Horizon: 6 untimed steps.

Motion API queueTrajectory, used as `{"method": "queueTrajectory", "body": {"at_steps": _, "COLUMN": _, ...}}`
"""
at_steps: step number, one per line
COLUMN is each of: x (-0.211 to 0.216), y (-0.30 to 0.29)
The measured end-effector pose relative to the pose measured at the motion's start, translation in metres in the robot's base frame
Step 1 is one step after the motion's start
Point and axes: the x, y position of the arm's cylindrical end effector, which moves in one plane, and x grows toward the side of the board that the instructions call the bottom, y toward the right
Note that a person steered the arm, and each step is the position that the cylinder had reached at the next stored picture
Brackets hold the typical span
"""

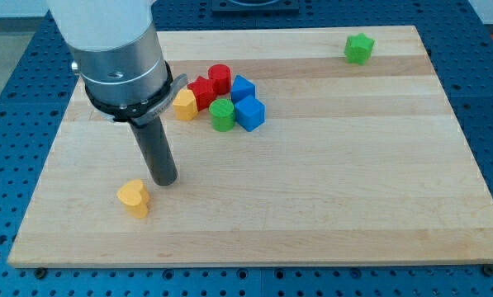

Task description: Slightly push the yellow heart towards bottom left side of the board

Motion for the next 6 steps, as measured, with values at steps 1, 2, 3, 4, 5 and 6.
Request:
{"method": "queueTrajectory", "body": {"at_steps": 1, "x": 0.02, "y": 0.004}}
{"method": "queueTrajectory", "body": {"at_steps": 2, "x": 0.02, "y": 0.004}}
{"method": "queueTrajectory", "body": {"at_steps": 3, "x": 0.02, "y": -0.001}}
{"method": "queueTrajectory", "body": {"at_steps": 4, "x": 0.022, "y": -0.016}}
{"method": "queueTrajectory", "body": {"at_steps": 5, "x": 0.029, "y": -0.036}}
{"method": "queueTrajectory", "body": {"at_steps": 6, "x": 0.038, "y": -0.056}}
